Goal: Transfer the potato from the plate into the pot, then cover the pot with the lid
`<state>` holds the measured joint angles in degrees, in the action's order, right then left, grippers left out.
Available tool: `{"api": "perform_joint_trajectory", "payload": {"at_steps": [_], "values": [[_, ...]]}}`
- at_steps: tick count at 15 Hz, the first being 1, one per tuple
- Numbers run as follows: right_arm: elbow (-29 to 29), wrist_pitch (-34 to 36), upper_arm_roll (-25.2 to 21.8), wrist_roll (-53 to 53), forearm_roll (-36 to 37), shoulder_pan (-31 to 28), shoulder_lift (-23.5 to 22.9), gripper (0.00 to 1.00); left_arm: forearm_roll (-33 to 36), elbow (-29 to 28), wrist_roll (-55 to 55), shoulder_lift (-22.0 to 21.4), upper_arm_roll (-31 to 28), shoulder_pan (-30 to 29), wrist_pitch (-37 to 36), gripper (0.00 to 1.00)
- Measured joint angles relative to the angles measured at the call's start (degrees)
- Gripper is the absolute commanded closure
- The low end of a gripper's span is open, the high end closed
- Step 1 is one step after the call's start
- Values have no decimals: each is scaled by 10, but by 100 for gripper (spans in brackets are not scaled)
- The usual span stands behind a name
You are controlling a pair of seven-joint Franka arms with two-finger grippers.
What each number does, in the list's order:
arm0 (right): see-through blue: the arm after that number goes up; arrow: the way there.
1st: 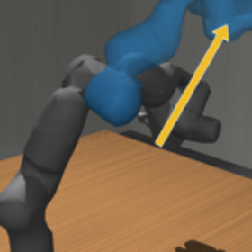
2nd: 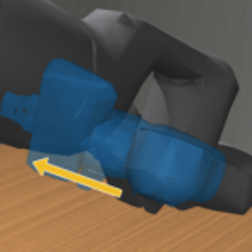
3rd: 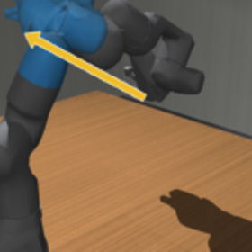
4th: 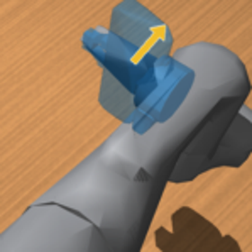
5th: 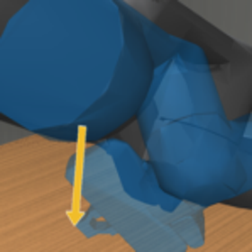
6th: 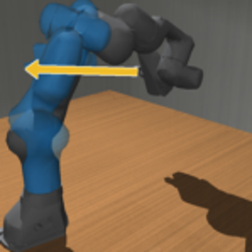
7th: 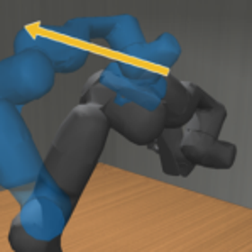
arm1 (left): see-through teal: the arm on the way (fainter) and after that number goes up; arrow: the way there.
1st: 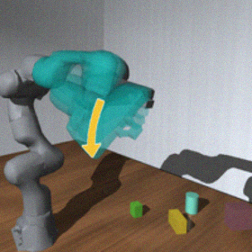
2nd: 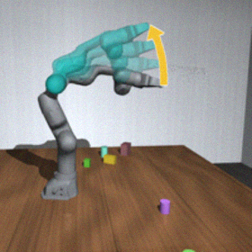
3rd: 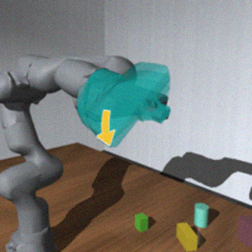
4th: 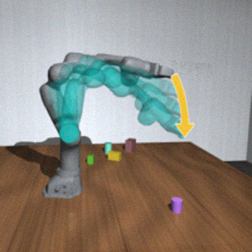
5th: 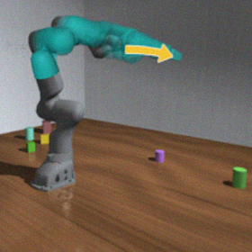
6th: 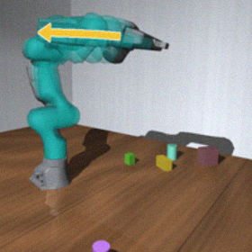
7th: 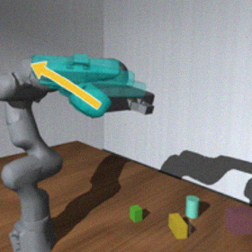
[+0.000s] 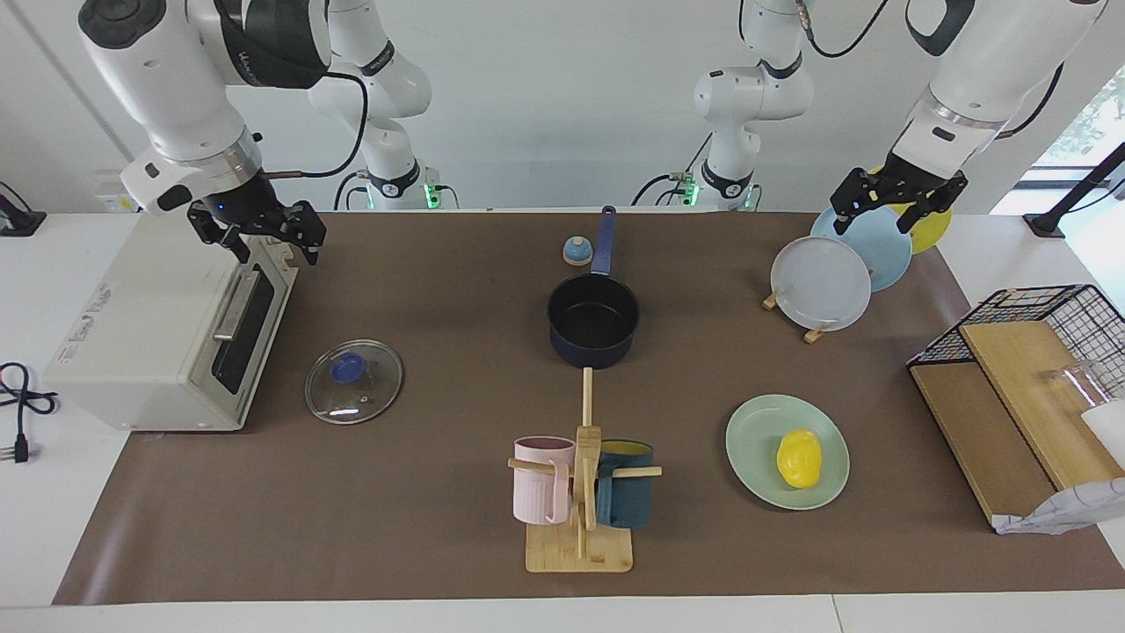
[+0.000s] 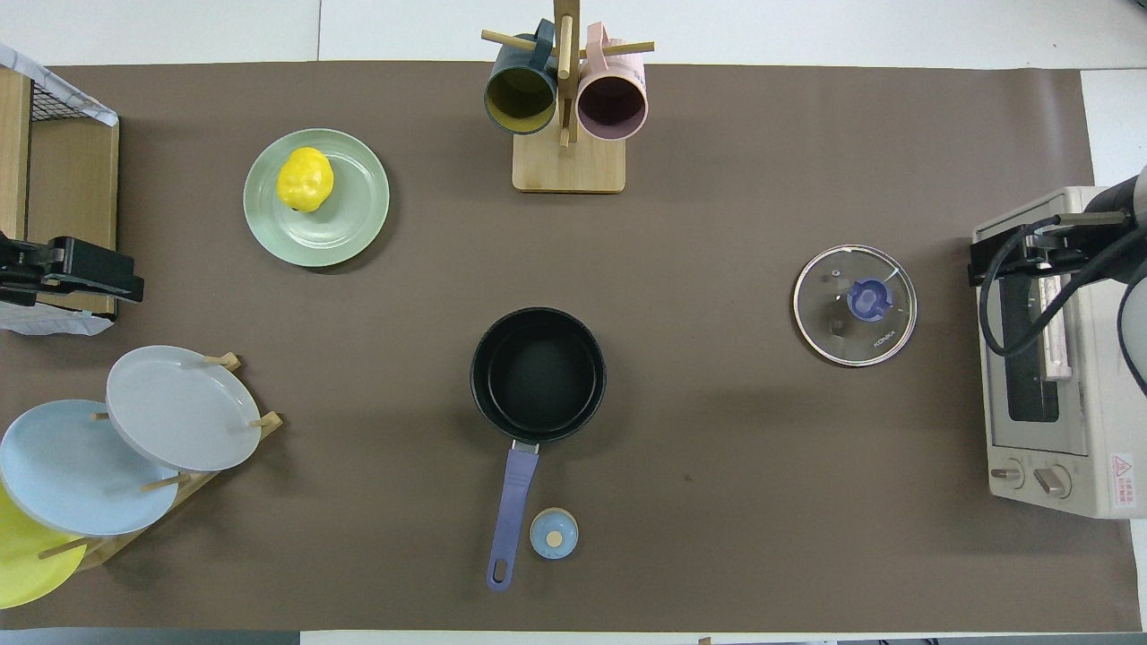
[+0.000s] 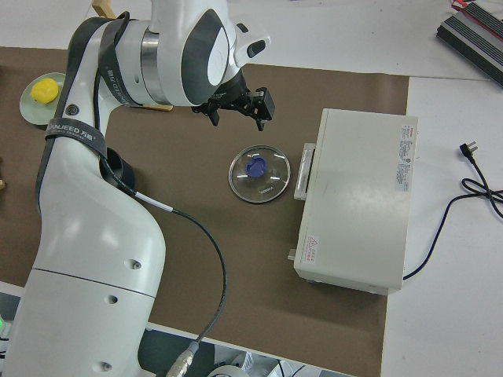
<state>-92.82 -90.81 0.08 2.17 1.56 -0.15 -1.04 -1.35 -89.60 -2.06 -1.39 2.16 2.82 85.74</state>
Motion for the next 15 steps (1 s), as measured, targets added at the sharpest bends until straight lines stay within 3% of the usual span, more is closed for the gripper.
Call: {"api": "perform_joint_trajectory", "payload": {"at_steps": [15], "values": [[5,-3,-4,0,-9,-2,6,0,-5,0,5,0,1,2,0,0]]}}
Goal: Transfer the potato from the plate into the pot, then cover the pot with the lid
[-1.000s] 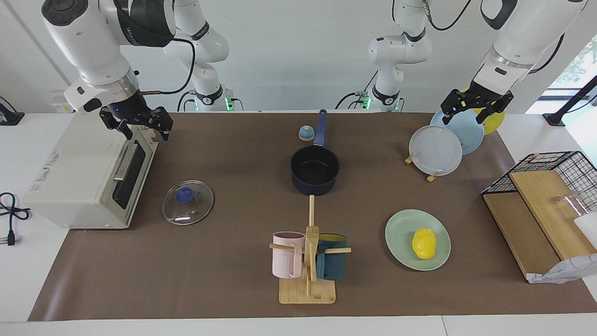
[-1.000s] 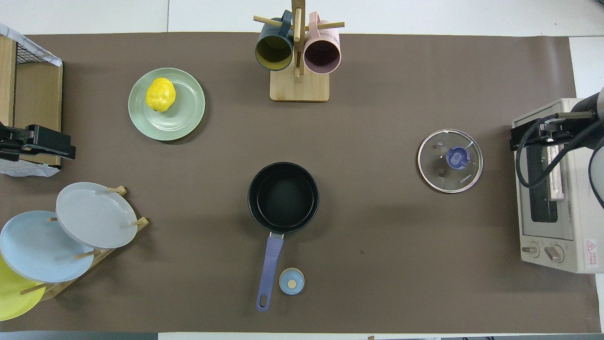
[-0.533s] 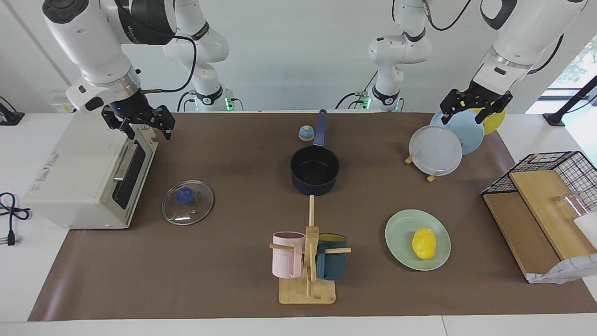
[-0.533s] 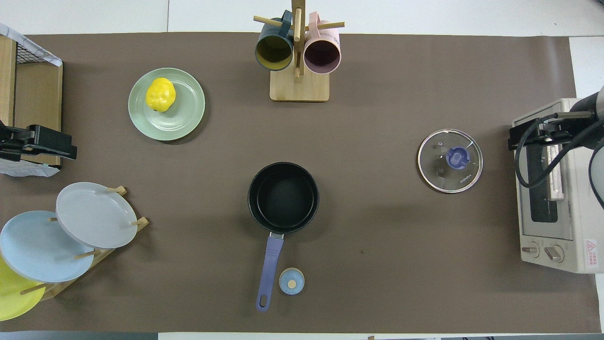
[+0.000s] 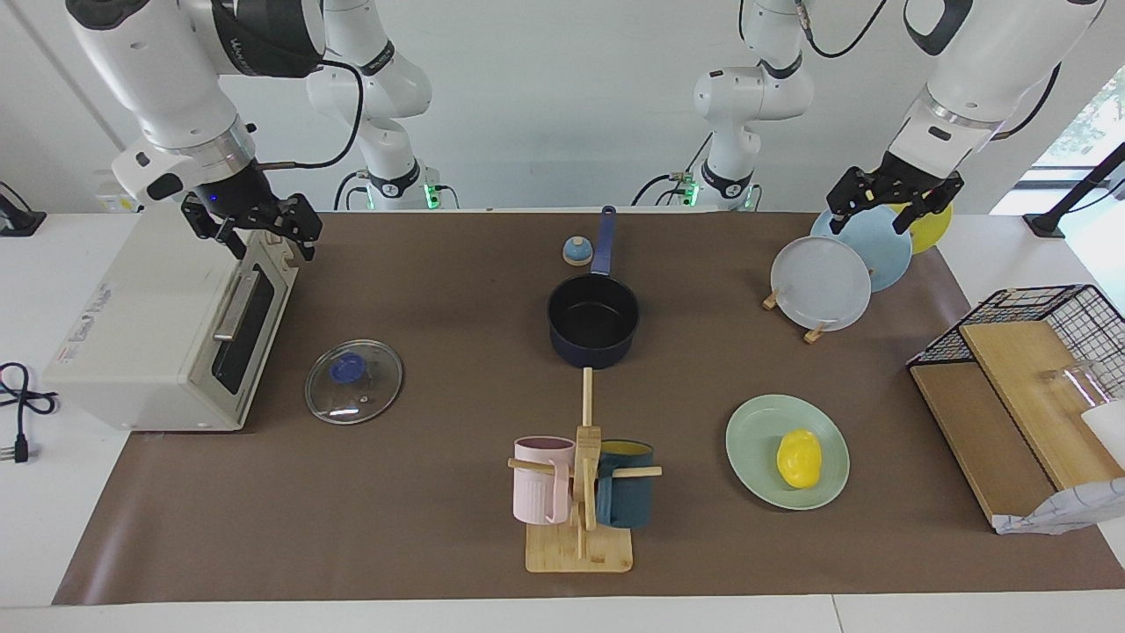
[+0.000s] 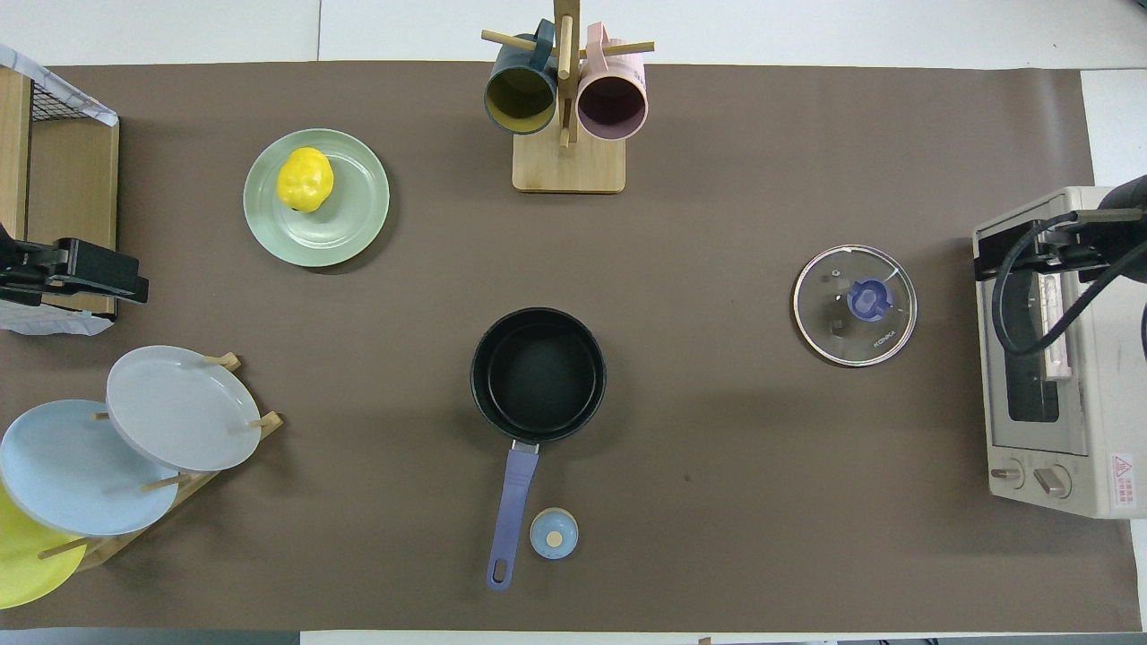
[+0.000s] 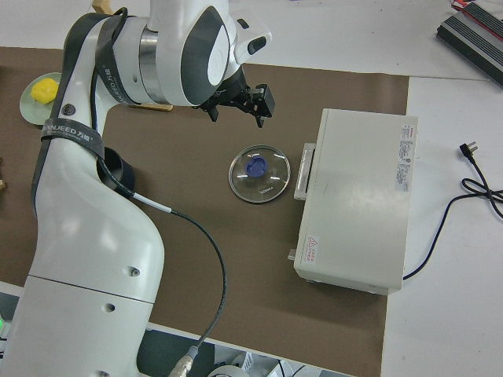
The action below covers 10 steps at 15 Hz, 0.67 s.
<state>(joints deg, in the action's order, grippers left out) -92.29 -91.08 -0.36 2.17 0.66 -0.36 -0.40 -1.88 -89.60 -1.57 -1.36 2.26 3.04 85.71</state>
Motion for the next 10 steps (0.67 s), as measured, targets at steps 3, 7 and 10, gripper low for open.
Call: {"api": "perform_joint_trajectory", "payload": {"at_steps": [3,7,10], "values": [[0,0,-1,0,-3,0,0,0,-2,1,0,4,0,2,1,0],[0,0,-1,0,-4,0,0,0,-8,19,0,30,1,4,2,0],[0,0,-1,0,-4,0,0,0,-14,45,0,73,3,5,13,0]]}}
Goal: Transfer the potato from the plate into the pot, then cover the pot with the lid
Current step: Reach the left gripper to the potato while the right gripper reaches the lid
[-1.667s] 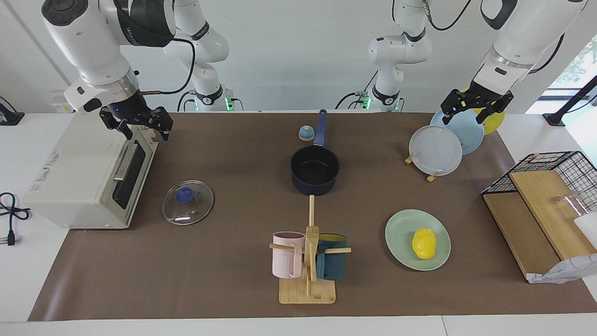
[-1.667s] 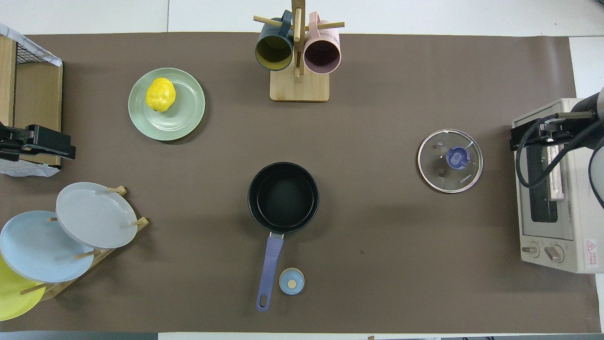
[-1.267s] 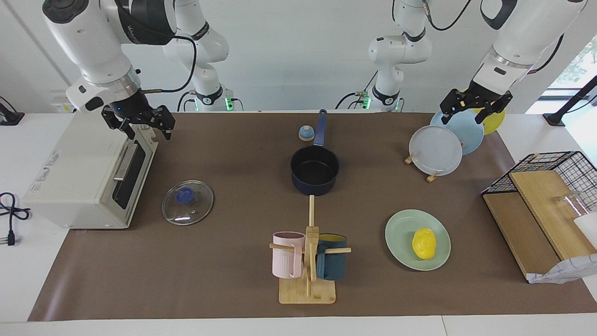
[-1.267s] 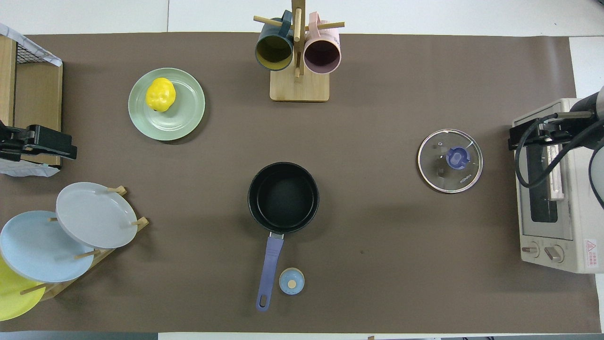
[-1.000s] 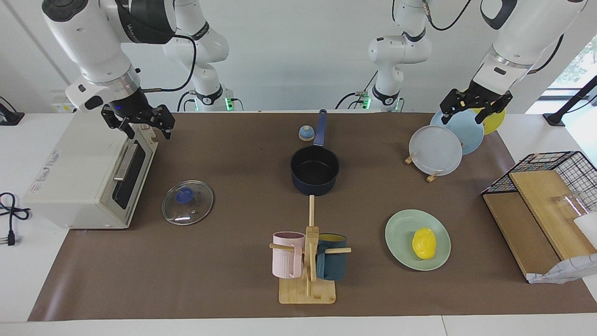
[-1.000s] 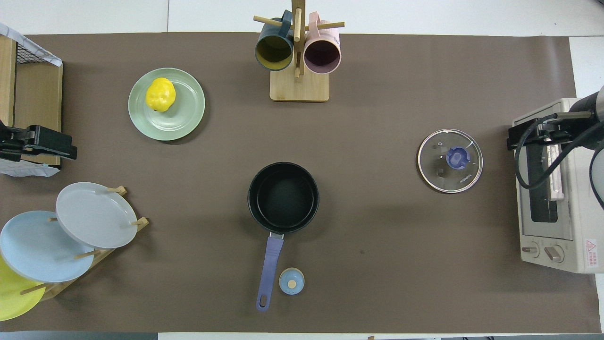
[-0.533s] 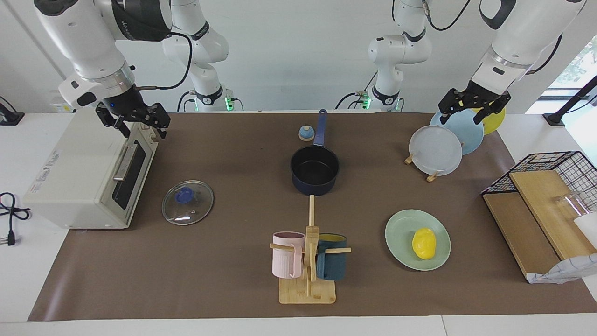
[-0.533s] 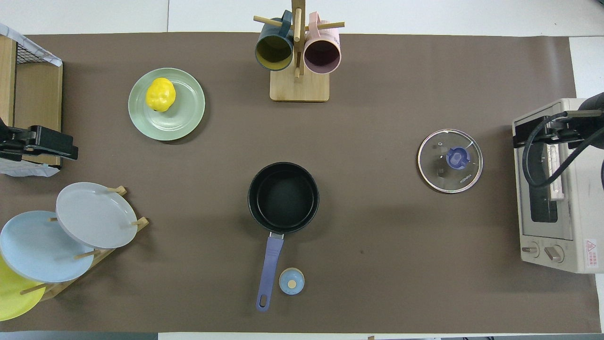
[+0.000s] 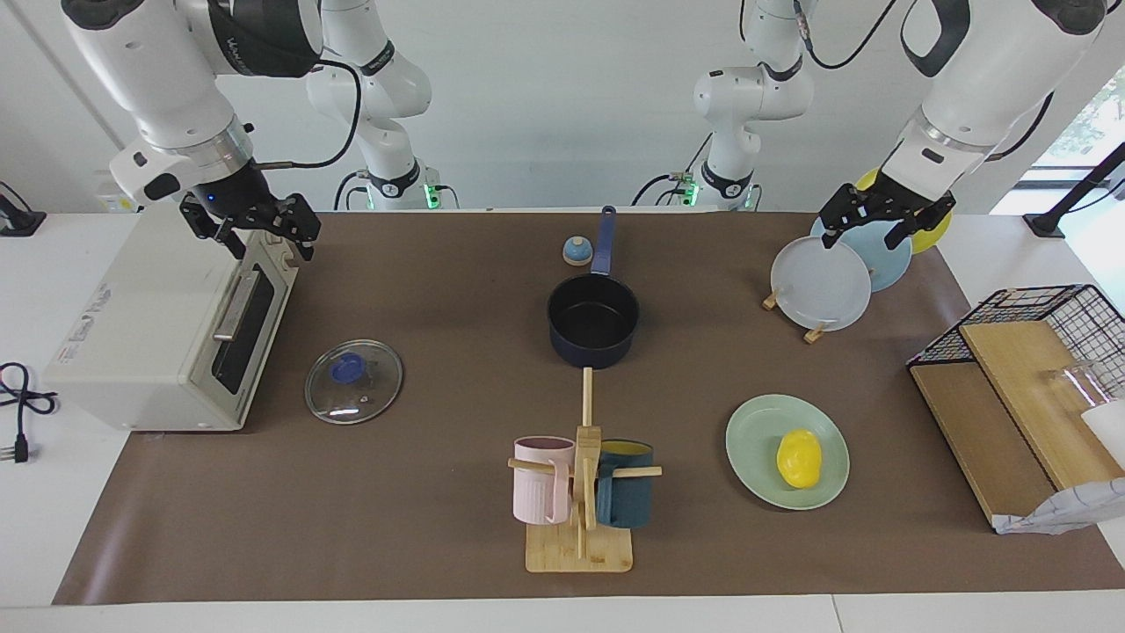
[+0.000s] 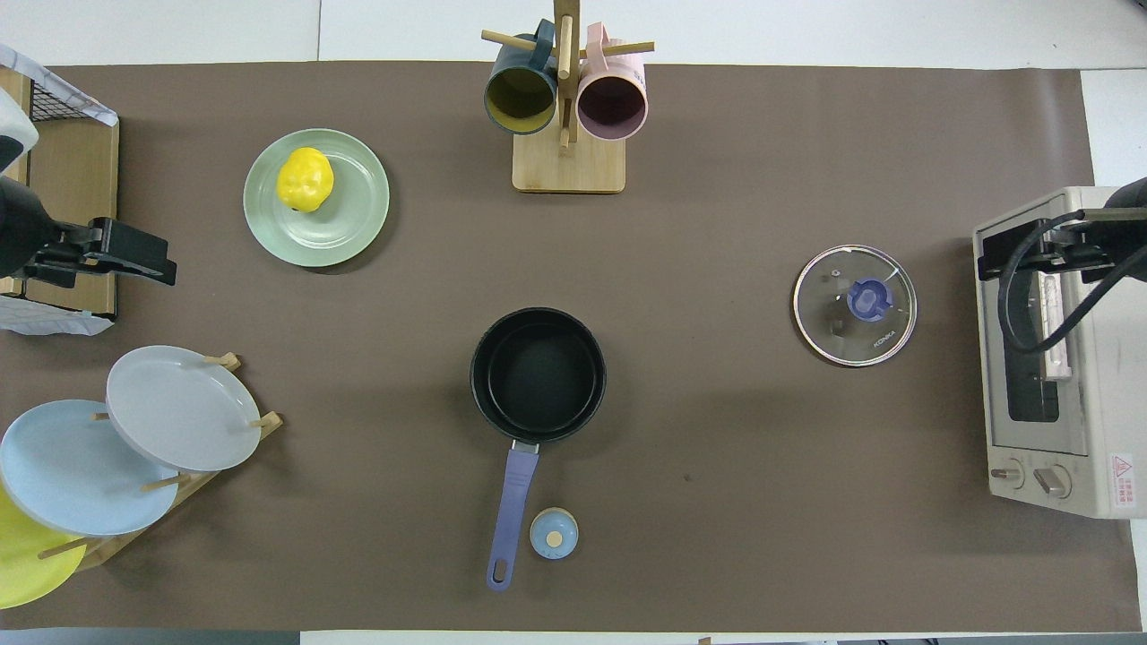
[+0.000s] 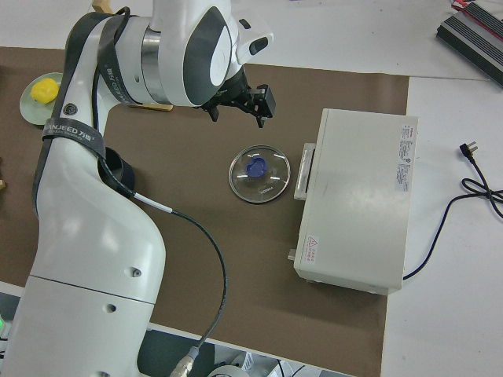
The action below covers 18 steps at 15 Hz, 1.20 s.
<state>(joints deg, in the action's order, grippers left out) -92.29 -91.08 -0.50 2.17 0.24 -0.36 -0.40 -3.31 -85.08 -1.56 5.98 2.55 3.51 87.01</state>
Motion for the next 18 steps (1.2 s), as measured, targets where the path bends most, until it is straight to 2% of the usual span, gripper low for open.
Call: {"api": "perform_joint_trajectory", "payload": {"at_steps": [4,8,12,15,18], "values": [[0,0,0,0,0,0,0,0,-2,56,0,80,3,8,20,0],[-8,-30,3,0,-1,3,-1,0,-2,78,0,153,4,14,84,0],[-51,-107,8,0,-2,18,-20,0,-1,98,0,223,4,14,150,0],[-110,-207,8,-1,-2,27,-48,0,18,125,3,283,3,14,196,0],[-159,-305,8,-37,-2,28,-79,0,29,138,7,324,3,14,239,0]]}}
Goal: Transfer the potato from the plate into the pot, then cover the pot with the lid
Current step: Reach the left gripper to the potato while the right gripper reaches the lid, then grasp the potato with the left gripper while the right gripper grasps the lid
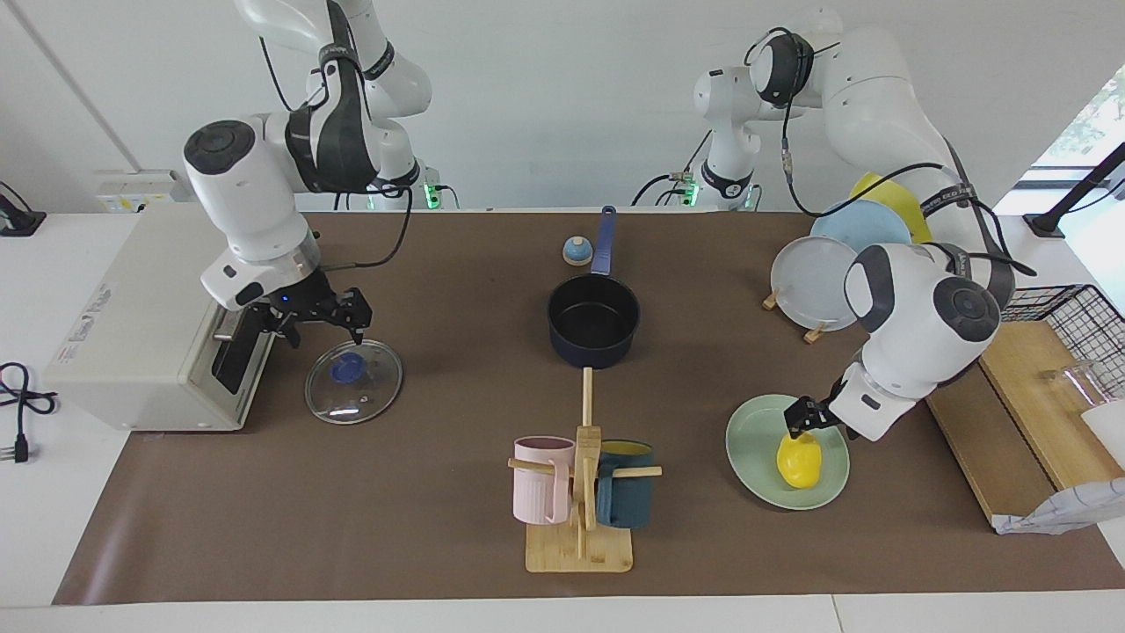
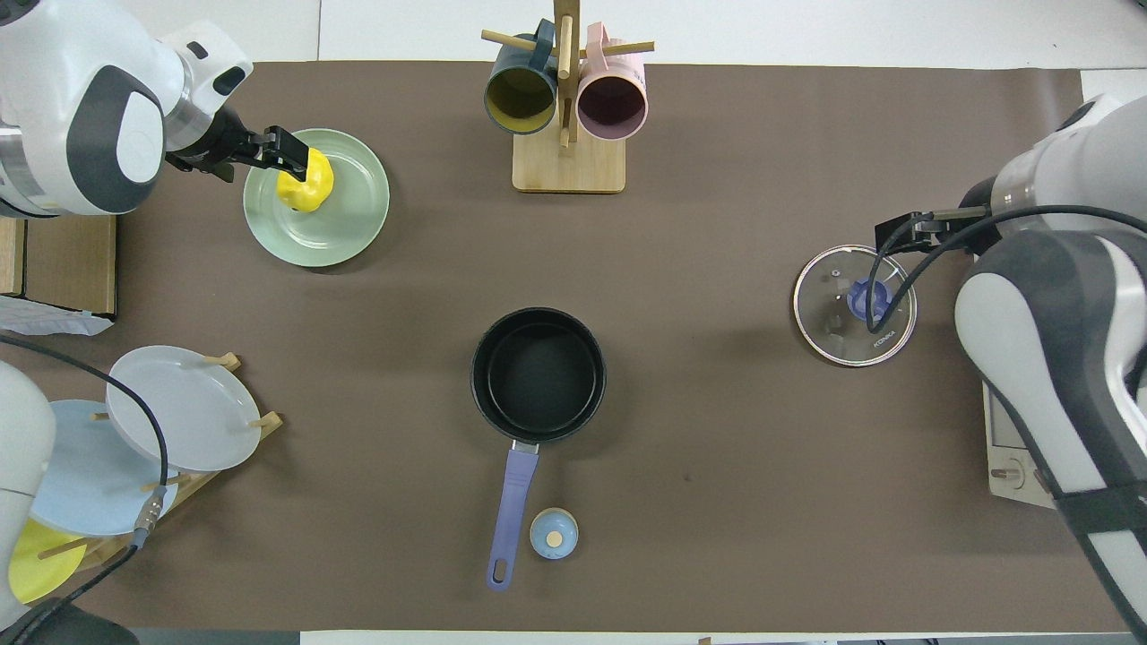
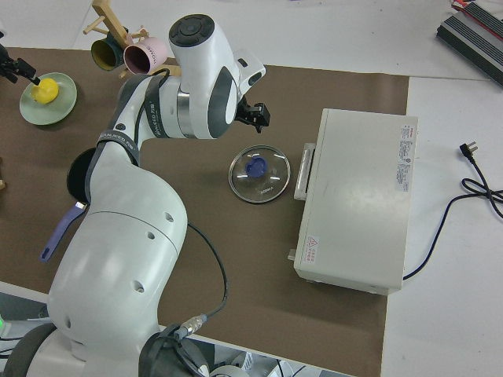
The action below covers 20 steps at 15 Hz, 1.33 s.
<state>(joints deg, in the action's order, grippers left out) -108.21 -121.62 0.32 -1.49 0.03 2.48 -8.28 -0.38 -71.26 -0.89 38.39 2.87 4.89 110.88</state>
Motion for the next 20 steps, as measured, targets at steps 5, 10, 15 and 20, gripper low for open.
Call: {"api": "perform_joint_trajectory", "payload": {"at_steps": [5,10,15,20], "values": [[-63,-77,0,-47,0,0,-12,0,10,-5,2,17,1,1,40,0],[-127,-148,-1,-67,0,-3,-14,0,10,-25,2,17,1,8,52,0],[-139,-156,-3,-99,0,-9,-22,0,10,-41,1,16,1,10,74,21],[-142,-156,-3,-118,0,-22,-27,8,11,-46,1,14,-2,10,76,100]]}}
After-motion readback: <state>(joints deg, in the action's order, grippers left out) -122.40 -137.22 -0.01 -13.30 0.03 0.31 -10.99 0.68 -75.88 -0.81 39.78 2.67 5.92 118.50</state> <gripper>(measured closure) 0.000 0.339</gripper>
